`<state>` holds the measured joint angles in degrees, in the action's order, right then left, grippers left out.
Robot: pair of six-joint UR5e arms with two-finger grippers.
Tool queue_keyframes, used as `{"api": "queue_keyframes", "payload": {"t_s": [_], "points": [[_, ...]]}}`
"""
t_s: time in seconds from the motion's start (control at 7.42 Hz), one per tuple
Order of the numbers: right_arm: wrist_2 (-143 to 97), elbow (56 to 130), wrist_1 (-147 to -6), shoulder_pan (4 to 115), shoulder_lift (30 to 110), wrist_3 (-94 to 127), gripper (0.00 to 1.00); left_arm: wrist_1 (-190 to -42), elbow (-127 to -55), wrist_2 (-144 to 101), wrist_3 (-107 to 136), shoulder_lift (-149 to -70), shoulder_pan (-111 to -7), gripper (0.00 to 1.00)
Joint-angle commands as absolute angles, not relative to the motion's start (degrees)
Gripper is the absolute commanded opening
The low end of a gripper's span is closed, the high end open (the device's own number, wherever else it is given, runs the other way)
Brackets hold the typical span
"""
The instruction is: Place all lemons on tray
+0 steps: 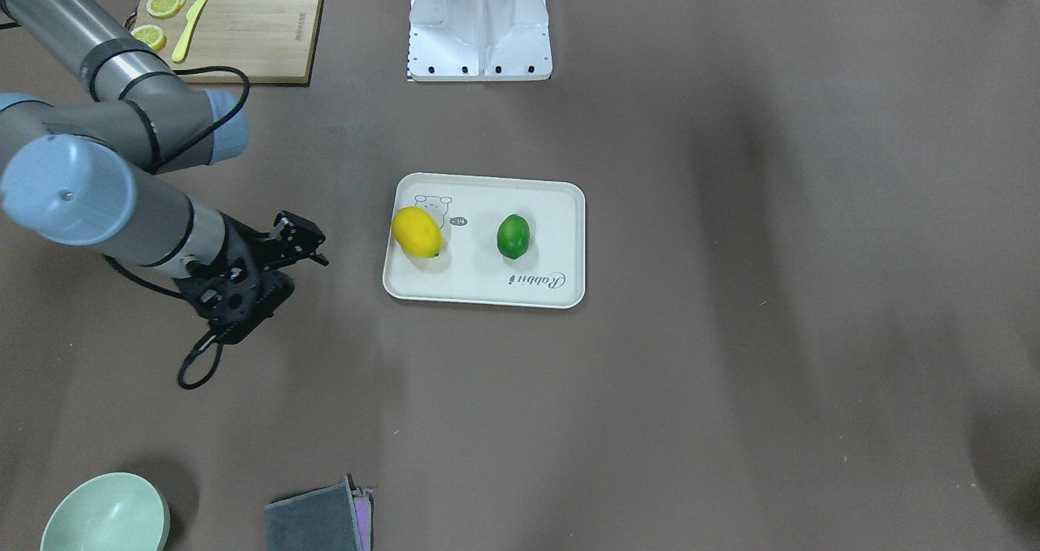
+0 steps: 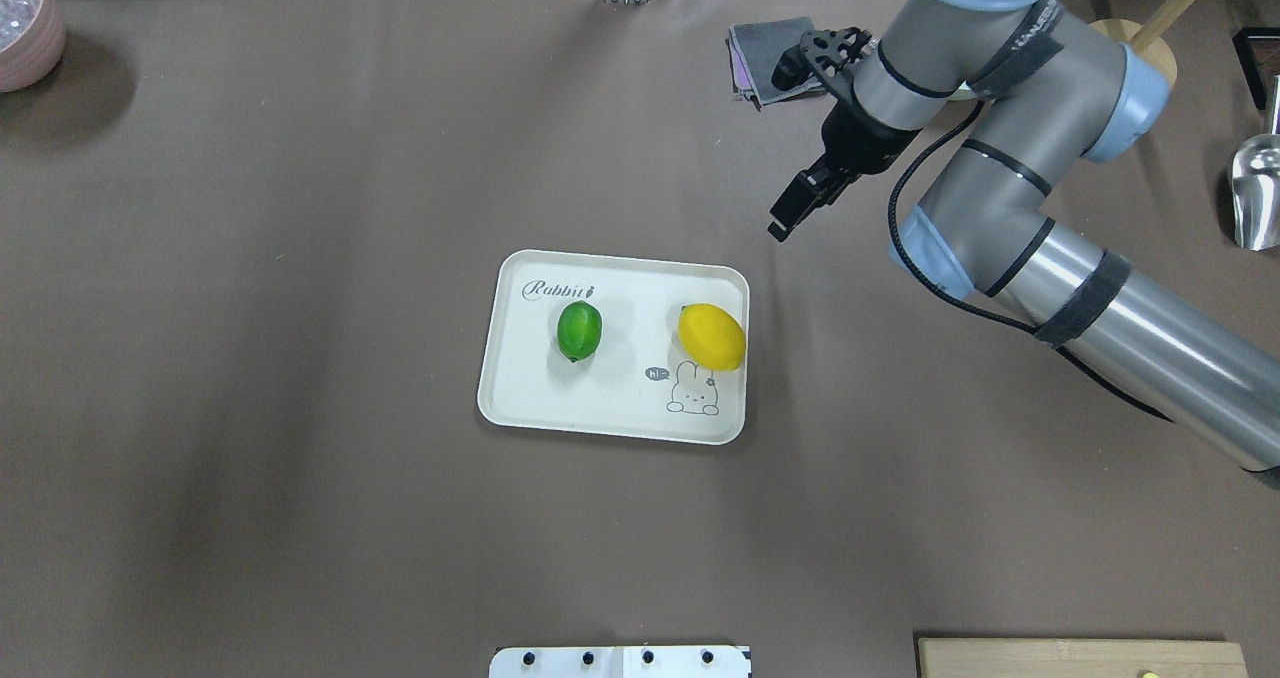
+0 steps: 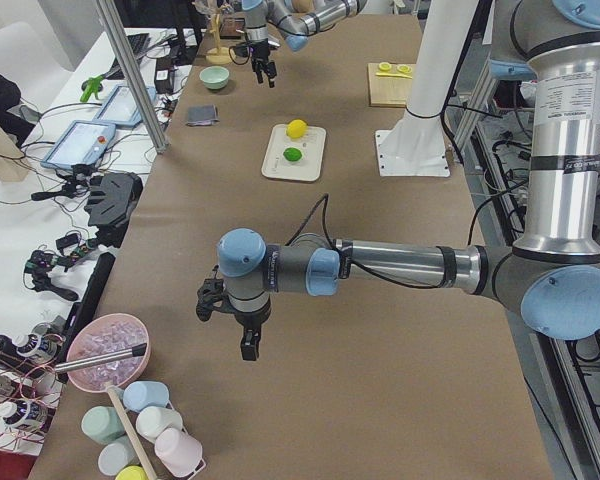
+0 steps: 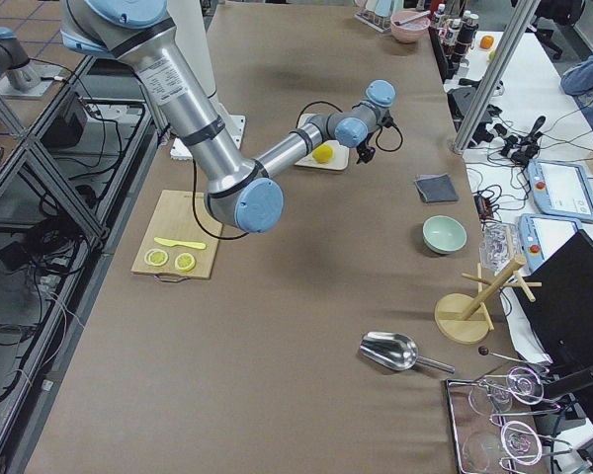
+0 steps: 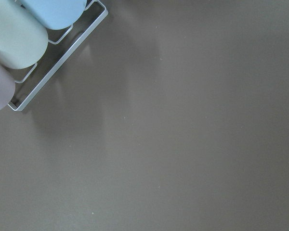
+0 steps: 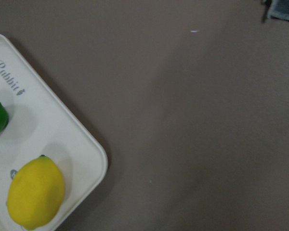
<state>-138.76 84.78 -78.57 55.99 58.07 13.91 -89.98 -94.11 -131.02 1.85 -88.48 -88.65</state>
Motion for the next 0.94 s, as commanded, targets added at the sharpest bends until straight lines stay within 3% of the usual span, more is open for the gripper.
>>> {"api": "queue_keyframes", "payload": {"t_s": [0.0,0.81], "points": [[-137.6,85.0,-81.7,62.6,62.5,13.7,0.99,-90.5,-93.3,-131.6,3.9,-88.0,-88.9,0.98],[-137.0,93.0,-81.5,74.3,83.8,11.9,0.99,-90.4,-94.0,-131.3,4.0,-86.4,-93.7,0.98]]}}
